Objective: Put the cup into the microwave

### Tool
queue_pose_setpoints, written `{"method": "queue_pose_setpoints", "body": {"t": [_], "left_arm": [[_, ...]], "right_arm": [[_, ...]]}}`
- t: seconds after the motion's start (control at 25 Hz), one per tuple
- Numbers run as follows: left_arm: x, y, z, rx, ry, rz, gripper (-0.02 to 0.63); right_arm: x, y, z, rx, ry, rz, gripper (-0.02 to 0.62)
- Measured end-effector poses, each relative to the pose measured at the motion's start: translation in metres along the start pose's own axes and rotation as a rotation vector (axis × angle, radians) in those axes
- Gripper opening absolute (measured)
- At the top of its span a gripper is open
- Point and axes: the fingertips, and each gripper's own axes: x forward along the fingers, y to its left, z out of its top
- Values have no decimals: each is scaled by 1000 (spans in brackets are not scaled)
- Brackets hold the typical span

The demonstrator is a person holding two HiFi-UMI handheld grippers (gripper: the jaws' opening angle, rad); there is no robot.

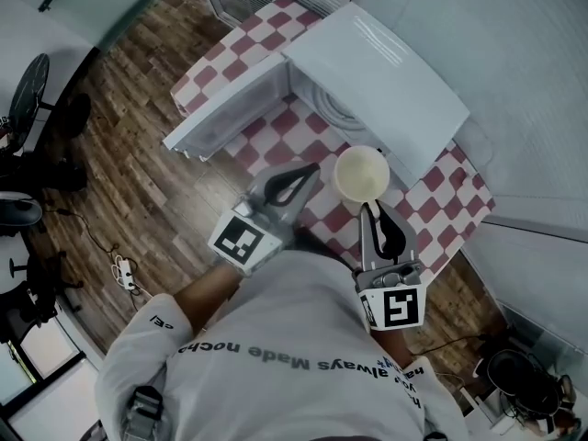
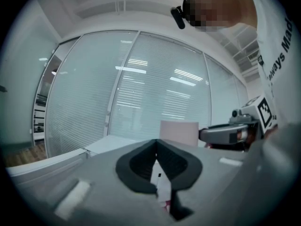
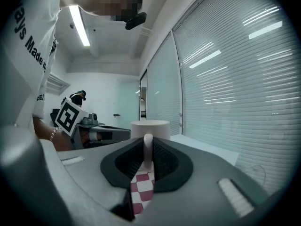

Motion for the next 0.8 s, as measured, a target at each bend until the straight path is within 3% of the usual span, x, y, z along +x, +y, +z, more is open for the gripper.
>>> {"method": "queue_pose_setpoints", "body": {"t": [0.36, 0.8], "left_arm": [[39, 8, -6, 18, 24, -20, 5], [41, 28, -4, 22, 53, -132, 4]], "right_arm": [[11, -35, -3, 16, 0, -14, 41], [29, -25, 4, 39, 8, -119, 40]]}}
